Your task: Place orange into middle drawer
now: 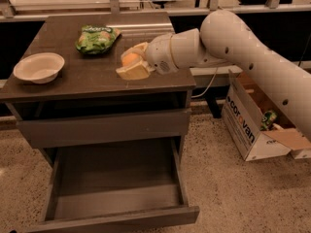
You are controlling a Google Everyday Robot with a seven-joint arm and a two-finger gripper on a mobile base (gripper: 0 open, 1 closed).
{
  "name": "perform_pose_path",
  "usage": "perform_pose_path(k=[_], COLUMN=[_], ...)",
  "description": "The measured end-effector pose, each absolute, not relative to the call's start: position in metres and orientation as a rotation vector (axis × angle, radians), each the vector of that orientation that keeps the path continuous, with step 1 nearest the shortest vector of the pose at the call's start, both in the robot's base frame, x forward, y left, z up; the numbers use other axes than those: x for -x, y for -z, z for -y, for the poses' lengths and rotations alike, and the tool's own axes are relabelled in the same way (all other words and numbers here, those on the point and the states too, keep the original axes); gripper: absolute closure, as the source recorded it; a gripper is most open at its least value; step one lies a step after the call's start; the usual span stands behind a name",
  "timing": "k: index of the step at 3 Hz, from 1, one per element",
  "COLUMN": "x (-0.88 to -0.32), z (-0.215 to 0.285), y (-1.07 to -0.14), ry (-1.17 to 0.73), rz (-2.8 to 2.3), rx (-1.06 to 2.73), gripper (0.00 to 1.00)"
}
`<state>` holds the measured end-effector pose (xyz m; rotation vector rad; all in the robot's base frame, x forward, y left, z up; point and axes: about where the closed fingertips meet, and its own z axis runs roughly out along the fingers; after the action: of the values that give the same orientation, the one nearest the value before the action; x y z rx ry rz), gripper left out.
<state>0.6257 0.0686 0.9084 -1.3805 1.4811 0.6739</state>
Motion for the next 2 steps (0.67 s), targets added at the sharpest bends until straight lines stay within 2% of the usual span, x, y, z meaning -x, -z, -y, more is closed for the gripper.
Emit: perform_pose_path(k=[1,2], x=[-0.626,-0.603], z=[-0.068,-0.071], y=[-0.908,-0.906], ry=[-0.67,-0.682], rz=[-1.481,-1.436], rx=[1.384,1.403], gripper=[1.0,1.0])
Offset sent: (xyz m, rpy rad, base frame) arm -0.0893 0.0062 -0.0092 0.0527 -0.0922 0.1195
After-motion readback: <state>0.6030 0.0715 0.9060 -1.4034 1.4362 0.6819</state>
